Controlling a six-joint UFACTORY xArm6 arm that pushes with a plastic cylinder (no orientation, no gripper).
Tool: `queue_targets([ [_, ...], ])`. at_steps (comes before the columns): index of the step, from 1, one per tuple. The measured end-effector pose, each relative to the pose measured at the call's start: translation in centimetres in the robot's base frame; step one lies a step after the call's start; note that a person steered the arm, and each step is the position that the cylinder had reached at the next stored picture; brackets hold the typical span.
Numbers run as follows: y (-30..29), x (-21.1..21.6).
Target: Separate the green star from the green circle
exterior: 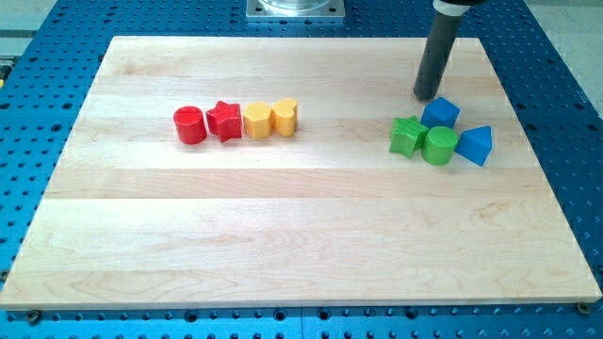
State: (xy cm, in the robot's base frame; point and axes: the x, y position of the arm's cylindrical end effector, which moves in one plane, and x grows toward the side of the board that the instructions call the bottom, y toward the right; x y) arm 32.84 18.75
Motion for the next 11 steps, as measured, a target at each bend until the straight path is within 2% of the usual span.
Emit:
queue_targets([
  [1,0.1,1.8],
  [5,7.5,2.2],
  [7,6.4,7.2],
  [9,2.4,7.4],
  [11,-6.1,9.5],
])
